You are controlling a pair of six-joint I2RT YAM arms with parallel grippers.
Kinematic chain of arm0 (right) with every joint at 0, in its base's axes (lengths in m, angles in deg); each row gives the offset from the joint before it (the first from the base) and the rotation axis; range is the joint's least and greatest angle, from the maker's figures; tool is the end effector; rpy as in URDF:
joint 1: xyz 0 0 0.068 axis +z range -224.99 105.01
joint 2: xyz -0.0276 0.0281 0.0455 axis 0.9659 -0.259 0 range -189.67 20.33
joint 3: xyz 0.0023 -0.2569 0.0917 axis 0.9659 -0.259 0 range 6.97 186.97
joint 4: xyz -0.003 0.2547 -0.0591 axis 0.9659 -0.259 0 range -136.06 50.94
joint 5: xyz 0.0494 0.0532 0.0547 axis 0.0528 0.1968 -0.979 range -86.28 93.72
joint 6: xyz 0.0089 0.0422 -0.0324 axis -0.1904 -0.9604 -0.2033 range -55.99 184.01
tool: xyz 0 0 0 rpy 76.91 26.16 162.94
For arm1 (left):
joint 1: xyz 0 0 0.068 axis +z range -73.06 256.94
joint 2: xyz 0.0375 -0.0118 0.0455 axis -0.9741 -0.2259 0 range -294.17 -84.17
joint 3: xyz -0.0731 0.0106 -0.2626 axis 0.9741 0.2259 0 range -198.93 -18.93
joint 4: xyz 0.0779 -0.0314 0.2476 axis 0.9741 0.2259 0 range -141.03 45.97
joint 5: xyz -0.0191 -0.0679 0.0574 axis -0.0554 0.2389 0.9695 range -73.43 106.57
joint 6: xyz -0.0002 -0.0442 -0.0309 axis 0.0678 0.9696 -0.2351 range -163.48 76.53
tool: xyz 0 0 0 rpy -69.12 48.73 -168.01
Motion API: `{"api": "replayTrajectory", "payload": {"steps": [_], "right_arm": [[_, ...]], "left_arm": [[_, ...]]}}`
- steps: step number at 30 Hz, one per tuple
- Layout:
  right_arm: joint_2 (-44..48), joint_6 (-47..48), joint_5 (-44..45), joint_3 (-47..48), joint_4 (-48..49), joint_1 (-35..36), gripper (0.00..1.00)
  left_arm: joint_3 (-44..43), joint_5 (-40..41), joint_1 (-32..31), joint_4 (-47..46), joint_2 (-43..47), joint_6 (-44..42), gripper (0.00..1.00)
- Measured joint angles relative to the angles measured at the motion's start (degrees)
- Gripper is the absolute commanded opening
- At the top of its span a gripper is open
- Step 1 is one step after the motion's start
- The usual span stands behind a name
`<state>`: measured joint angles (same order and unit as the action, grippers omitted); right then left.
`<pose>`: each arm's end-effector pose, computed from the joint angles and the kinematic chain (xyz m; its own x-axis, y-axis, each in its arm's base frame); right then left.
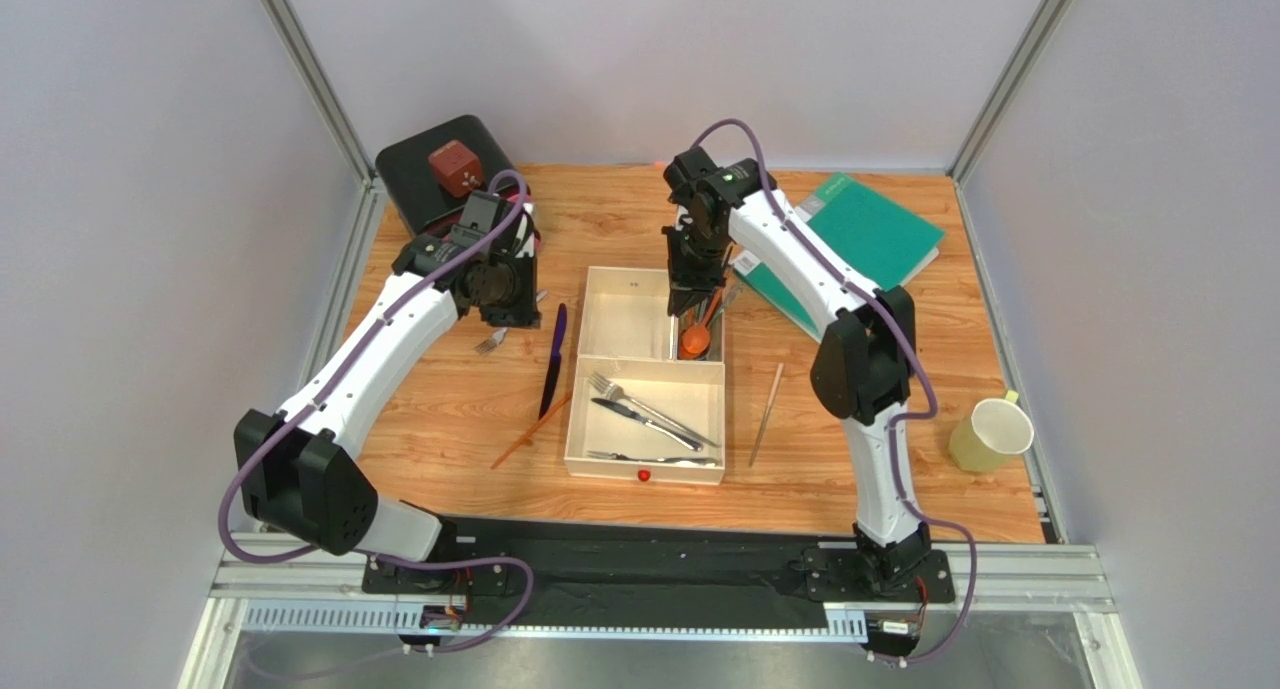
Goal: Sort the eating utensils into containers
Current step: Place the chopstick in the storage box.
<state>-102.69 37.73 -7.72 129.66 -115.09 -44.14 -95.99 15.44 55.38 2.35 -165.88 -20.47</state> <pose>0.3696 0.2292 0.2876 -0.9884 -0.0849 -0.1259 -0.1172 0.9536 0.2772 0.2685 -0.1070 0.3216 -0.8737 -0.0749 -0.4806 0.0388 0.9742 -0.2223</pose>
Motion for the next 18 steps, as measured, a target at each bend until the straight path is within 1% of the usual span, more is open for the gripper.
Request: {"api": "replayTrajectory", "payload": {"steps": [3, 7, 15, 18], "right_arm": [[-3.1, -1.6, -2.19, 1.51, -0.13, -0.02, 0.0], [-4.28, -5.99, -5.64, 1.4, 0.59, -0.07, 0.0], [-4.83, -14.73, -11.37, 0.96, 6.86, 0.15, 0.0], [-5.35, -19.08, -12.79, -0.72, 10.01, 0.26, 0.0]], "left_arm": [[0.15, 1.14, 0.0, 0.31, 0.48, 0.0, 0.2], [1.09, 2.16, 0.07, 0.61, 1.92, 0.04, 0.2], [3.82, 3.23, 0.22, 0.81, 4.5, 0.22, 0.2], [4.68, 3.54, 0.22, 0.9, 4.9, 0.24, 0.2]]}}
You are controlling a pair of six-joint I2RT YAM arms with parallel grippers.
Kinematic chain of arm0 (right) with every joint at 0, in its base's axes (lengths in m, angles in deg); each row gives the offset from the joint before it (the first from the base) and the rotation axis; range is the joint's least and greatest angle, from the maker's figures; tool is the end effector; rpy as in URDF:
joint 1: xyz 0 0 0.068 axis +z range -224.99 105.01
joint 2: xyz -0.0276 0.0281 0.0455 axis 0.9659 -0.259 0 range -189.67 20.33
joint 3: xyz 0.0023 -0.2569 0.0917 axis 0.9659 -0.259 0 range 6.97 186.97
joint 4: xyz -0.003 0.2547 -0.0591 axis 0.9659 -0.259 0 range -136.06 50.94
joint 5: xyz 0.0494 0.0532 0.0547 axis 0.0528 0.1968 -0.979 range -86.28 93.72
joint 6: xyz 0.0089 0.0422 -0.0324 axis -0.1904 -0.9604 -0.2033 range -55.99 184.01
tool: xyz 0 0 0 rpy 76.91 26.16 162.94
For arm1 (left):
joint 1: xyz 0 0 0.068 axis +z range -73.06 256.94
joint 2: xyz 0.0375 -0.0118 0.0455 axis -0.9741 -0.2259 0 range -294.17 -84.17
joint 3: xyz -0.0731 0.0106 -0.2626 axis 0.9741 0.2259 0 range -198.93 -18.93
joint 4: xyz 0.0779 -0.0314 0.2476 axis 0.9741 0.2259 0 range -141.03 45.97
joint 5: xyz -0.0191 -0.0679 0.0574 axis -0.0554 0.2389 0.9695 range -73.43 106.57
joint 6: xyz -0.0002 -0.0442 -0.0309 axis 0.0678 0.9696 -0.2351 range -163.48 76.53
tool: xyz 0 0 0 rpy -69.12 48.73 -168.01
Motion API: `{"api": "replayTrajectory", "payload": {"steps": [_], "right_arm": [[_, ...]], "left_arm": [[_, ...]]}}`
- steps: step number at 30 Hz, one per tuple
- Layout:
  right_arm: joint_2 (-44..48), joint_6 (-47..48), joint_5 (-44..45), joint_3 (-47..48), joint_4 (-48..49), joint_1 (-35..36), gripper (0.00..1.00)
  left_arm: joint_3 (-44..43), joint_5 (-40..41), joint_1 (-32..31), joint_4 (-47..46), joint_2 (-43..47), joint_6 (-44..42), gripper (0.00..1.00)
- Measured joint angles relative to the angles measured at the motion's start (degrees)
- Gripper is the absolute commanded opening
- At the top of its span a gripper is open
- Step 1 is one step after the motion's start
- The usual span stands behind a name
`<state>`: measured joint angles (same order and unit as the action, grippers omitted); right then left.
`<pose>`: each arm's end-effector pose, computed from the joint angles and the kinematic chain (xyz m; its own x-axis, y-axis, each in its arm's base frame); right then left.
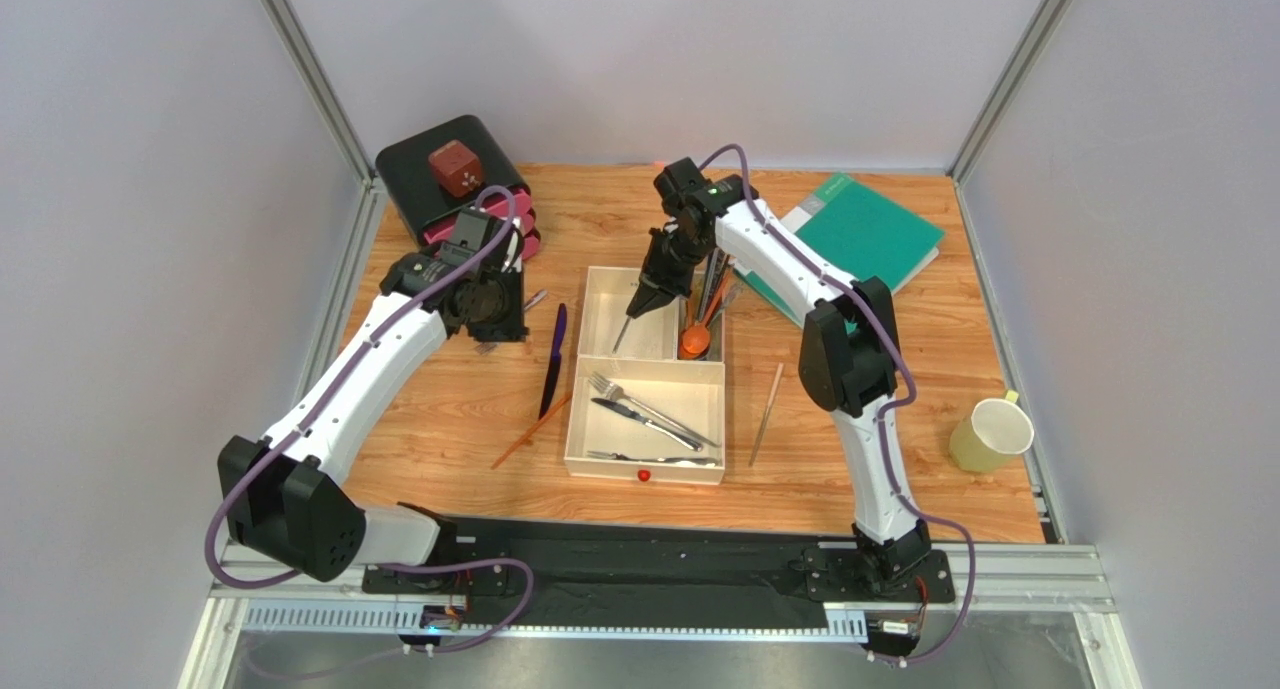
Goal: Sort the eating utensils into containers
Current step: Place the chopstick in the storage box.
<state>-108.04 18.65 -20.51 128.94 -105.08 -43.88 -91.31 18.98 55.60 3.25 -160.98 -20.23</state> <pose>0.3915 0.2535 0.2512 -0.9843 0.1639 0.0663 0.1752 0.8541 0.4898 0.2478 -0.0954 0.3177 -0.8669 -0.0846 -0.4912 0.0012 0.9851 -0.1719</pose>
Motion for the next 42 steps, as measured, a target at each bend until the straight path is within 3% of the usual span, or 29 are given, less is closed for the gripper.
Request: {"api": "replayTrajectory", "payload": {"steps": [6, 10, 11, 12, 13, 28, 36, 42], "right_arm": [[-0.7, -8.83, -1.55, -5.44, 5.51, 0.57, 0.0], [-1.42, -12.5, -1.49, -5.46, 8.66, 1.46, 0.09], [-1.51, -13.16, -1.49, -5.46, 9.31, 1.51, 0.13], [-1.64, -13.9, -1.49, -5.46, 10.03, 1.57, 0.23], [-1.77, -14.56, -1.49, -5.46, 10.43, 1.66, 0.26], [-0.96, -15.8, -2.01, -9.57, 13.51, 0.52, 0.3], [20.87, -10.58, 2.47, -25.57, 12.87, -3.41, 0.32], [33.42, -4.44, 7.3, -27.61, 8.24, -7.78, 0.32]], "left_arm": [[0.5, 0.9, 0.0, 0.2, 0.76, 0.0, 0.2], [0.5, 1.36, 0.0, 0.22, 1.73, 0.0, 0.2], [0.55, 1.53, 0.0, 0.22, 2.01, 0.0, 0.2], [0.59, 1.7, 0.02, 0.26, 2.25, 0.0, 0.2], [0.61, 1.84, 0.02, 0.33, 2.4, 0.0, 0.2], [0.9, 3.19, 0.07, 1.14, 2.51, -0.04, 0.2], [0.7, 3.23, 0.07, 1.18, 2.01, -0.11, 0.2], [-2.82, 2.69, 0.07, 0.85, -1.77, -0.46, 0.19]]}}
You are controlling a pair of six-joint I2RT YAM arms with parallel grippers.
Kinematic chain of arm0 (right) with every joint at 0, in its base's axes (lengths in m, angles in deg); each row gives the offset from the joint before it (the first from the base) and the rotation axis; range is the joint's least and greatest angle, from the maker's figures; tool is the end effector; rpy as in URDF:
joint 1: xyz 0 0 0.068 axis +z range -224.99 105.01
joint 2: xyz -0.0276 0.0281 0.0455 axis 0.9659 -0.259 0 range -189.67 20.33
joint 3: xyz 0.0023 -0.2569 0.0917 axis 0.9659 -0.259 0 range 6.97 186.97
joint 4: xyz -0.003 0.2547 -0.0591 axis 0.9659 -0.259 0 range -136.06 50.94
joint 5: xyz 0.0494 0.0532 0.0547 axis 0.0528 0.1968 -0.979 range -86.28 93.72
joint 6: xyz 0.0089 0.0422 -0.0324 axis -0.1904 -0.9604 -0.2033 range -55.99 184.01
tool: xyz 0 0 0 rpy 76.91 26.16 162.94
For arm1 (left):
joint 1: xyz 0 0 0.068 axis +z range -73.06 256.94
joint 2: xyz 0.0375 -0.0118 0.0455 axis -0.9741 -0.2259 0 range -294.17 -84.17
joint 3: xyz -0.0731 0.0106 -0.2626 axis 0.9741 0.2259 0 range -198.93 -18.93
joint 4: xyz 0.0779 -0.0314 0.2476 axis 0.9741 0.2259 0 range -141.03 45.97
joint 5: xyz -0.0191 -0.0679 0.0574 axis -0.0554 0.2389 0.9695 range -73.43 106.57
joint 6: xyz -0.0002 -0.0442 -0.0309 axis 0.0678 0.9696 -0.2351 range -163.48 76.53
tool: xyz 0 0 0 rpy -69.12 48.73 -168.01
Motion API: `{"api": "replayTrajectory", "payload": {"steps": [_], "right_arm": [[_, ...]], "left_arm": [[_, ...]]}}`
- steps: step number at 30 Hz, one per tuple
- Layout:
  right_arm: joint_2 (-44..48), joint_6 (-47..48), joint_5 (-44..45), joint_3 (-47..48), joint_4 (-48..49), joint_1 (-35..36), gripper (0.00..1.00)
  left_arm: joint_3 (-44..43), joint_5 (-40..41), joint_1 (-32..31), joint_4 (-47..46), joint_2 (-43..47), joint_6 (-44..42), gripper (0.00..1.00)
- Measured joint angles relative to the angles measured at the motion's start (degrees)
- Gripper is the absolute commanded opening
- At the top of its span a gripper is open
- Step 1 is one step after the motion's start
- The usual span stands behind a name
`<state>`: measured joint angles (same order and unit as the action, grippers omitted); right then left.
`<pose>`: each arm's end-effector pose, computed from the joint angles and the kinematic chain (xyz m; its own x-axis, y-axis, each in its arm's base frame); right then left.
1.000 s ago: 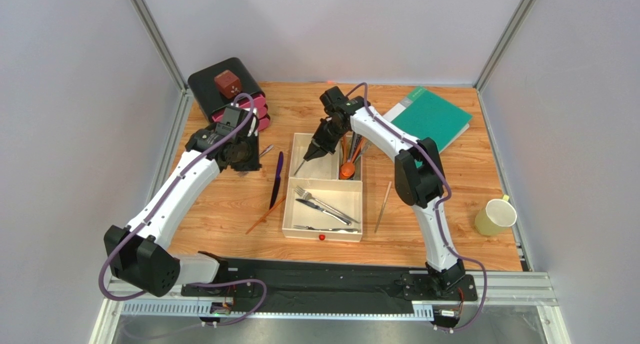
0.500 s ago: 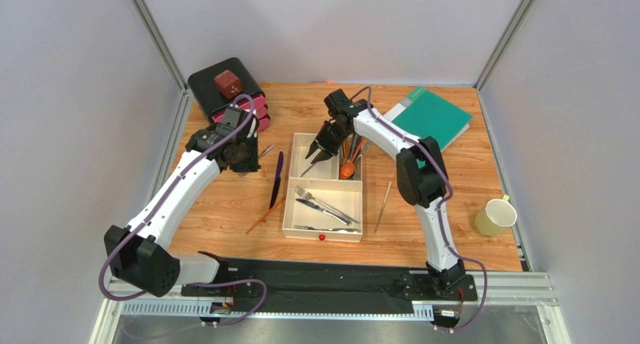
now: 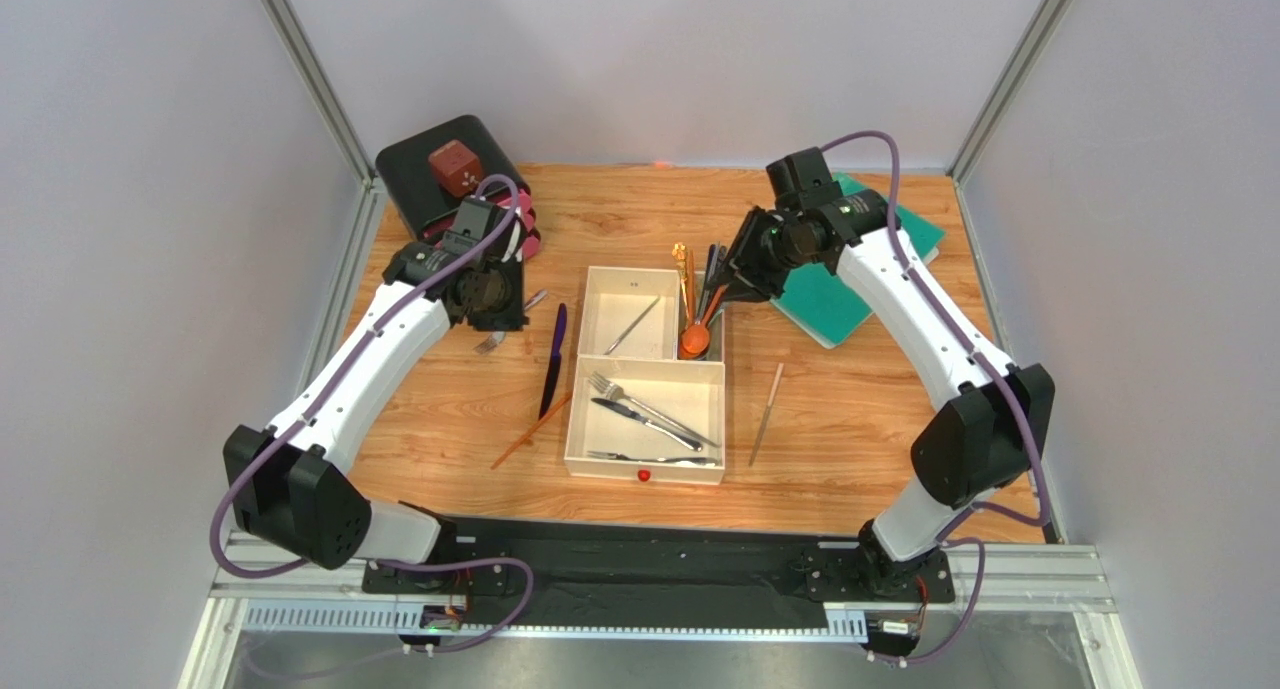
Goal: Sort the eating utensils into containers
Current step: Place the chopstick in the storage box, then pick up the chopstick from the center of the board.
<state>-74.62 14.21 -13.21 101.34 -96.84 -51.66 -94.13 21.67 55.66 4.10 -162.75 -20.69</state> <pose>0.3127 0.1463 0.3420 -0.9011 0.4071 -0.1491 0.2621 0.7855 0.5607 0.2555 -0.0963 0.3243 -0.8560 -0.0806 -0.5107 -0.0143 0.9911 -0.1324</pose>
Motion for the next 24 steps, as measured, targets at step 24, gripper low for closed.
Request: {"api": "replayTrajectory", "payload": {"steps": [24], "right_arm": [[-12.94, 17.27, 10.25, -18.1, -3.69, -7.67, 0.44]], "left_arm": [[-3.39, -2.49, 0.0, 0.5, -2.75, -0.9, 0.19]]}}
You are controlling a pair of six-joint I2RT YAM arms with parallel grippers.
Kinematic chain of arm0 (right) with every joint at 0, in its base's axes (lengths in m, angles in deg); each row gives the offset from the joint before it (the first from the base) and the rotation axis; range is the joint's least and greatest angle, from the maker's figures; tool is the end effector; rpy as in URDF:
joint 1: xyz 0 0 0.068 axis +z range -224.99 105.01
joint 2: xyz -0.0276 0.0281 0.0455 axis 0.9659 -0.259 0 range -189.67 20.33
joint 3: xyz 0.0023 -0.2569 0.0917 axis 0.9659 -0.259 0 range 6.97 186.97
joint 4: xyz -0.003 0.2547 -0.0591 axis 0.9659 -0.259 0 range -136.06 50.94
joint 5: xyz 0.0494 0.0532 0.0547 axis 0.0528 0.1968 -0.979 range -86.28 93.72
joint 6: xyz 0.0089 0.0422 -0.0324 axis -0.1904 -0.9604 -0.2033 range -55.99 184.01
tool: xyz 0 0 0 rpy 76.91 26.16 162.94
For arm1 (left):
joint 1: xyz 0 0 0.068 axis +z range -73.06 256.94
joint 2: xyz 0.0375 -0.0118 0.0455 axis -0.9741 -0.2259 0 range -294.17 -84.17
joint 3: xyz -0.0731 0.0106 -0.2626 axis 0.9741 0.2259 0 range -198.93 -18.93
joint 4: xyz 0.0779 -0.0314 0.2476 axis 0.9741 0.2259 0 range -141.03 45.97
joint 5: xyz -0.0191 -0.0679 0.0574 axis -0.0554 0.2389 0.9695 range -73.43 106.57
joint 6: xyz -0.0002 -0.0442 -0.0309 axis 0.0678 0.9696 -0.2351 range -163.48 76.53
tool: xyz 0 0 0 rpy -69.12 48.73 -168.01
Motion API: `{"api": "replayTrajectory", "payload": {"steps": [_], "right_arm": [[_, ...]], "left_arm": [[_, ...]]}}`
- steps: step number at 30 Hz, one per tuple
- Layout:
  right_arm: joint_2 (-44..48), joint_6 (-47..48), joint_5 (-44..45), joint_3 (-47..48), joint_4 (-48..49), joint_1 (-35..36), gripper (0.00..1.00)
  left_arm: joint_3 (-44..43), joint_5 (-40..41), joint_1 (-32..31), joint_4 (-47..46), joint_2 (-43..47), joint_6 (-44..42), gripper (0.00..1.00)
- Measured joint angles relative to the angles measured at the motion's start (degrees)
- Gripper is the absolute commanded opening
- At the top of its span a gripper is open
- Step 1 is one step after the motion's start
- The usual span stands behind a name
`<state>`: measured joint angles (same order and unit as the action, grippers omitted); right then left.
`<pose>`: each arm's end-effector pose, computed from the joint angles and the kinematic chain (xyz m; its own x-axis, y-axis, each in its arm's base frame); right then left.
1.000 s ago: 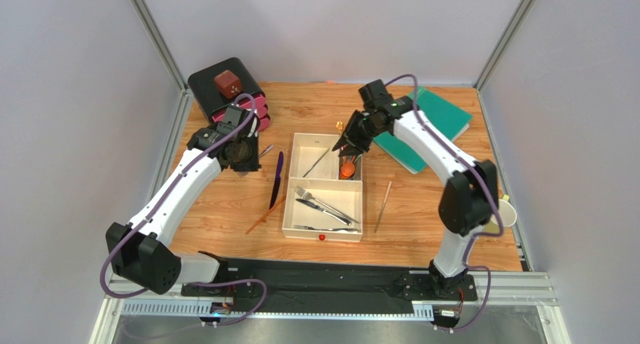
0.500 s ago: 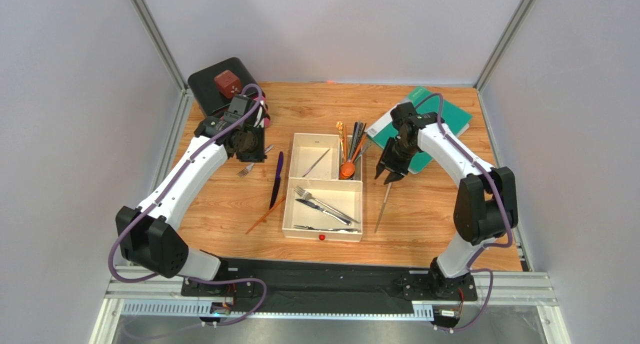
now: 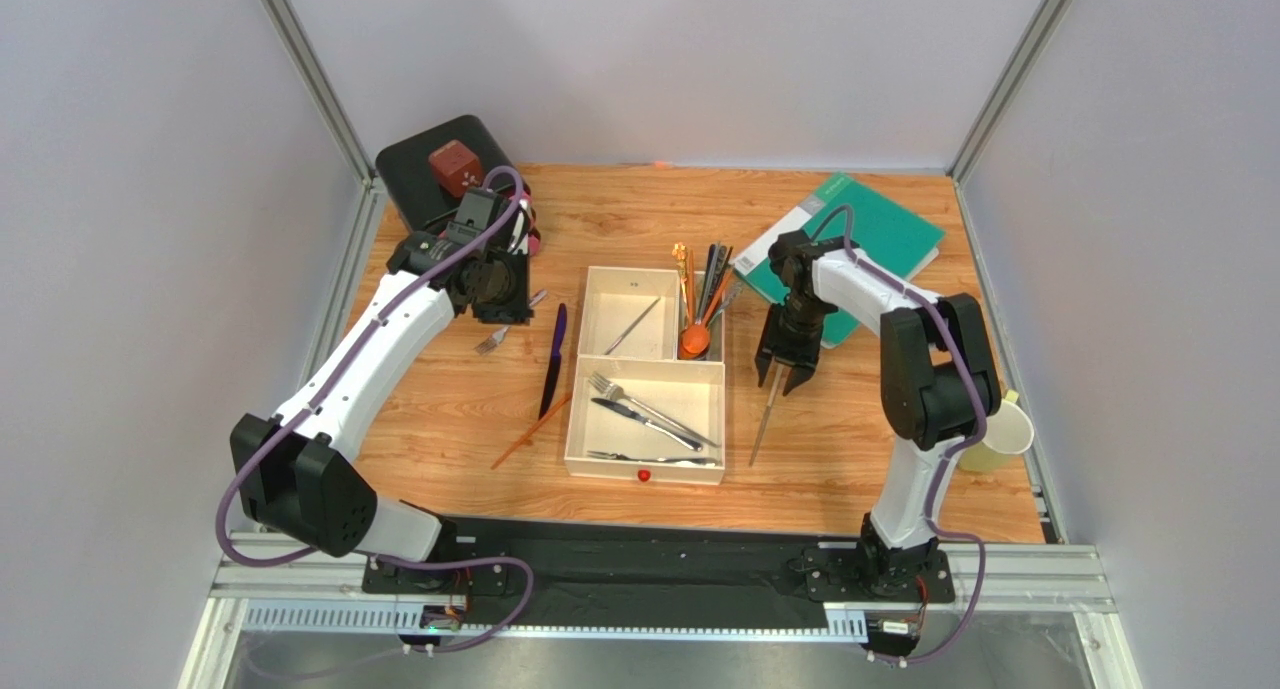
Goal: Sort the eating utensils into containers
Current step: Pick up the chopstick from the center of the board.
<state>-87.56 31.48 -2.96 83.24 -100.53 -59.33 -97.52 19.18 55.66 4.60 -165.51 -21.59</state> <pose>0.3216 0.0946 0.1781 -0.9515 0.2880 0.1081 0.2961 0.9527 0.0689 0.2664 -0.1022 0.3292 -0.8633 -0.0634 -0.5007 0.0200 0.9870 -0.1594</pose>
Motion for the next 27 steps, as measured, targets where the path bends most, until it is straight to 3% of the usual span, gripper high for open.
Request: {"api": "replayTrajectory", "payload": {"steps": [9, 12, 13, 15, 27], "right_arm": [[-4.13, 2.05, 0.68, -0.98, 1.4, 0.0, 0.36], [-4.61, 2.56, 0.61, -1.42, 1.01, 0.0, 0.19], [-4.61, 2.67, 0.55, -1.51, 1.03, 0.0, 0.06], [-4.59, 2.97, 0.22, -1.84, 0.81, 0.0, 0.01], [-0.2, 5.44, -2.03, -7.8, 1.55, -0.09, 0.0]], "left_arm": [[-0.02, 0.02, 0.0, 0.09, 0.0, 0.11, 0.19], [0.0, 0.0, 0.0, 0.09, 0.0, 0.28, 0.18], [0.0, 0.0, 0.0, 0.11, 0.0, 0.31, 0.18], [0.0, 0.0, 0.0, 0.15, 0.0, 0.35, 0.18], [0.96, 0.55, 0.0, 0.15, 1.81, 1.99, 0.18]]}}
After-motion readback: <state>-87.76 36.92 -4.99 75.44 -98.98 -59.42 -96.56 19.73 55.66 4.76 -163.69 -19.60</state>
